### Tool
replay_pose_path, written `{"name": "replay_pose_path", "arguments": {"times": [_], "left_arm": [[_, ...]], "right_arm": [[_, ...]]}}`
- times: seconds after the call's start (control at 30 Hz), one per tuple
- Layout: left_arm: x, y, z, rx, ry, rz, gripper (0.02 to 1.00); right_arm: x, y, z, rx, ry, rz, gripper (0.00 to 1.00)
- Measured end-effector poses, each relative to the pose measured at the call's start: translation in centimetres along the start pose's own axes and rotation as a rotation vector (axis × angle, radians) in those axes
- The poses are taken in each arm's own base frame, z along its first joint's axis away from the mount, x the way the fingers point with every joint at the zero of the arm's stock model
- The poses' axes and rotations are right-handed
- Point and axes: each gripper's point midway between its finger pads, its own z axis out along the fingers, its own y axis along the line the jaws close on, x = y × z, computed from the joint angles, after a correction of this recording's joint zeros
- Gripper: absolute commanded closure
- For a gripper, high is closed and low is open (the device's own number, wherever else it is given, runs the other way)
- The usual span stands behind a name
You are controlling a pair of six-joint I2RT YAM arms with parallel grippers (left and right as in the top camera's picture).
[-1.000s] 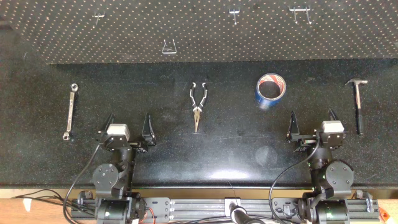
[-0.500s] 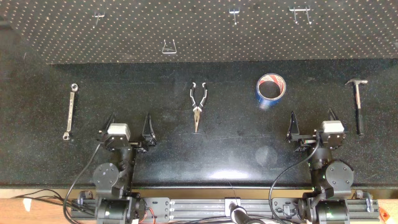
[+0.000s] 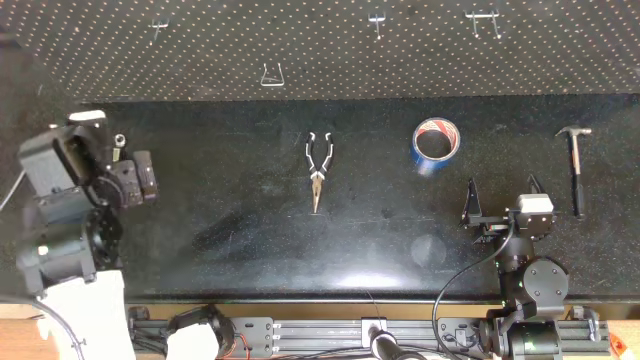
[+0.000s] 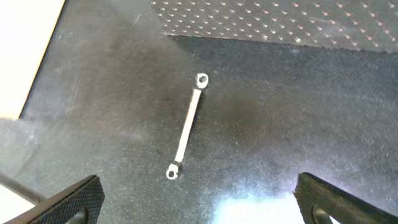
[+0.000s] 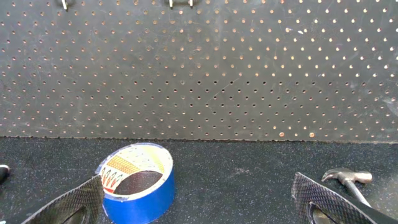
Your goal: Place Tools Onto Pegboard
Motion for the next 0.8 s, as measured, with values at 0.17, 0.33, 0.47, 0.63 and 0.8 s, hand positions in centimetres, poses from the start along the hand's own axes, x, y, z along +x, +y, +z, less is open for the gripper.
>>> {"name": "replay_pose_path", "arguments": {"times": [0.17,0.33,0.47,0.63,0.8], "left_arm": [[5.4,5.9,1.5,0.023,0.180,-0.042,0.025],[7.1,7.4,3.2,0.043,0.246,-0.069,0.023],[7.7,7.7,5.5,0.071,0.296,-0.074,0.023],[9.1,8.7,8.9,0.209,0.289,0.067,0.025],[10.0,8.6,14.5,0.324,0.267,0.104,0.025]], "right_arm": [[0.0,0.0,0.0,0.001,0.000,0.000,0.020],[0.0,0.0,0.0,0.001,0.000,0.000,0.020],[0.0,0.0,0.0,0.001,0.000,0.000,0.020],[0.0,0.0,0.0,0.001,0.000,0.000,0.020],[0.0,0.0,0.0,0.001,0.000,0.000,0.020]]}}
